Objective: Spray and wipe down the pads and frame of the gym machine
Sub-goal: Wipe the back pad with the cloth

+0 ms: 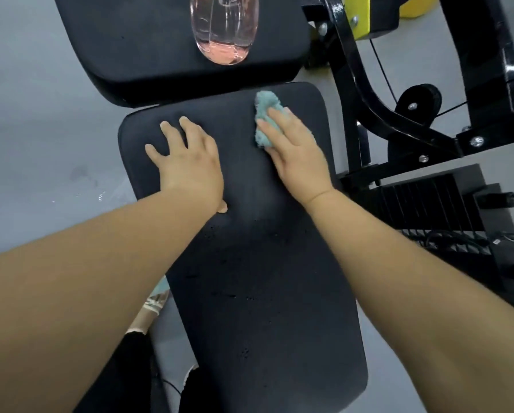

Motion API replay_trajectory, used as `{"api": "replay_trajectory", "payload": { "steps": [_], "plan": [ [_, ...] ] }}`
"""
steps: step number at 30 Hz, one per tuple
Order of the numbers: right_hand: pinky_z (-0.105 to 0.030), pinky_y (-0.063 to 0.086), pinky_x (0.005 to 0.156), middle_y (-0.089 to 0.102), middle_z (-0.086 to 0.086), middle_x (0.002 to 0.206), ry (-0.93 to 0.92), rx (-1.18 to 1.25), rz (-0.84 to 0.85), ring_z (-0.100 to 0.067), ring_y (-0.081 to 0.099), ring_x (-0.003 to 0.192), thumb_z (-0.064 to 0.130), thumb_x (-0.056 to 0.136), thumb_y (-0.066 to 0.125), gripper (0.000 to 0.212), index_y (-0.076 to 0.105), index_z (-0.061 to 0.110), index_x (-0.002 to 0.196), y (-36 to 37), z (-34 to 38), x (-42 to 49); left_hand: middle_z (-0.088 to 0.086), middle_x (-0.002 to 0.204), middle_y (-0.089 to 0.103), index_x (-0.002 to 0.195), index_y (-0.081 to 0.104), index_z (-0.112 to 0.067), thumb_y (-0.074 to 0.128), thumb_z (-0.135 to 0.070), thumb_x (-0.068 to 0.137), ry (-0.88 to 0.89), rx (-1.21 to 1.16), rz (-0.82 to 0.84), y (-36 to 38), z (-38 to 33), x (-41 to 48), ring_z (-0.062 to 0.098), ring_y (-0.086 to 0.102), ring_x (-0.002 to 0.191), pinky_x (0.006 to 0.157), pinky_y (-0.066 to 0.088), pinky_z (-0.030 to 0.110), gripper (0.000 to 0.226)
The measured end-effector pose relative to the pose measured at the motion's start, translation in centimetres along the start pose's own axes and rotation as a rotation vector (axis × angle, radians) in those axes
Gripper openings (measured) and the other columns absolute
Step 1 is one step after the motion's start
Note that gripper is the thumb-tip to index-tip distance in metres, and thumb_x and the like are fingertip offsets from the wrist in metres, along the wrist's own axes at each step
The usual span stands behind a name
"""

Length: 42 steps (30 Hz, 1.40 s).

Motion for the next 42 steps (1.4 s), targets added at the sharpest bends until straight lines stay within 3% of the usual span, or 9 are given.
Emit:
{"api": "replay_trajectory", "payload": {
  "steps": [6, 9, 14, 21, 28, 30, 35, 38, 42],
  "plan": [
    [-0.037, 0.031, 0.110, 0.040, -0.011, 0.145, 0.695, 0.075, -0.153, -0.026, 0.035, 0.135, 0.013, 0.096, 0.046, 0.040, 0.048, 0.012, 0.136, -1.8, -4.9, -5.4, 0.023, 0.154, -0.005, 0.146, -0.005, 0.002, 0.076, -0.056, 0.067, -0.047, -0.018, -0.009, -0.2, -0.3, 0.1, 0.047, -0.001, 0.141, 0.109, 0.020, 0.061, 0.127],
    [-0.039, 0.031, 0.109, 0.049, -0.014, 0.137, 0.516, 0.044, -0.164, -0.038, 0.040, 0.130, 0.012, 0.092, 0.049, 0.037, 0.055, 0.008, 0.128, 0.1, 1.2, -5.4, 0.022, 0.154, -0.004, 0.146, -0.003, 0.001, 0.078, -0.055, 0.065, -0.057, -0.027, -0.019, -0.2, -0.3, 0.1, 0.046, 0.000, 0.141, 0.110, 0.021, 0.061, 0.128],
    [-0.044, 0.035, 0.105, 0.058, -0.014, 0.129, -0.179, -0.028, 0.013, -0.041, 0.049, 0.121, 0.010, 0.087, 0.058, 0.034, 0.062, 0.009, 0.121, 1.1, 5.0, -6.2, 0.020, 0.155, -0.004, 0.147, -0.005, -0.001, 0.076, -0.059, 0.063, -0.055, -0.026, -0.027, 0.0, -0.1, 0.0, 0.044, -0.001, 0.142, 0.110, 0.021, 0.060, 0.130],
    [-0.047, 0.021, 0.114, 0.041, -0.012, 0.145, 0.589, 0.020, -0.152, -0.038, 0.031, 0.136, 0.022, 0.094, 0.041, 0.043, 0.049, 0.011, 0.134, -0.1, -2.0, -5.6, 0.020, 0.155, -0.004, 0.147, -0.005, 0.000, 0.075, -0.062, 0.063, -0.045, -0.009, -0.066, 0.2, 0.1, 0.1, 0.044, 0.001, 0.142, 0.110, 0.022, 0.058, 0.132],
    [-0.036, 0.034, 0.107, 0.056, -0.014, 0.130, -0.067, 0.041, 0.001, -0.039, 0.045, 0.125, 0.004, 0.089, 0.055, 0.034, 0.062, 0.008, 0.121, 1.4, 4.2, -6.7, 0.020, 0.155, -0.005, 0.147, -0.007, -0.001, 0.072, -0.065, 0.063, -0.024, 0.008, -0.081, 0.3, 0.3, 0.2, 0.044, 0.000, 0.142, 0.111, 0.023, 0.057, 0.132],
    [-0.032, 0.031, 0.108, 0.053, -0.015, 0.134, 0.004, 0.004, -0.001, -0.037, 0.045, 0.125, 0.005, 0.089, 0.049, 0.036, 0.060, 0.009, 0.123, 0.1, 0.3, -6.9, 0.020, 0.155, -0.005, 0.147, -0.007, -0.001, 0.072, -0.065, 0.063, -0.018, 0.015, -0.082, 0.3, 0.1, 0.2, 0.044, 0.001, 0.141, 0.110, 0.024, 0.058, 0.132],
    [-0.047, 0.031, 0.110, 0.046, -0.016, 0.139, 0.603, 0.045, -0.189, -0.038, 0.039, 0.131, 0.010, 0.090, 0.045, 0.039, 0.054, 0.005, 0.128, 0.0, -0.7, -6.4, 0.021, 0.154, -0.003, 0.147, -0.005, -0.001, 0.076, -0.063, 0.061, -0.017, -0.017, -0.095, 0.0, 0.2, 0.1, 0.045, 0.001, 0.141, 0.110, 0.024, 0.060, 0.133],
    [-0.038, 0.023, 0.112, 0.047, -0.016, 0.139, 0.404, 0.075, -0.118, -0.041, 0.035, 0.132, 0.018, 0.093, 0.044, 0.040, 0.052, 0.005, 0.130, 1.8, 6.1, -6.4, 0.019, 0.155, -0.002, 0.148, -0.004, -0.001, 0.076, -0.063, 0.061, 0.009, -0.039, -0.114, -0.1, 0.5, -0.3, 0.044, 0.002, 0.141, 0.110, 0.024, 0.058, 0.133],
    [-0.039, 0.038, 0.103, 0.055, -0.015, 0.132, -0.005, 0.014, 0.049, -0.039, 0.043, 0.127, 0.007, 0.089, 0.048, 0.036, 0.060, 0.007, 0.123, 1.1, 5.7, -8.9, 0.013, 0.156, -0.001, 0.150, -0.001, -0.008, 0.071, -0.064, 0.065, 0.092, -0.053, -0.148, -0.3, 1.6, -1.3, 0.037, 0.002, 0.143, 0.110, 0.026, 0.050, 0.124]
  ]
}}
Point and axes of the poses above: each hand's wrist, its own x-axis towards the middle knuckle, its own y-axis out of the palm, z = x × y, the point moved 6 cm from there along x, towards the middle knuckle
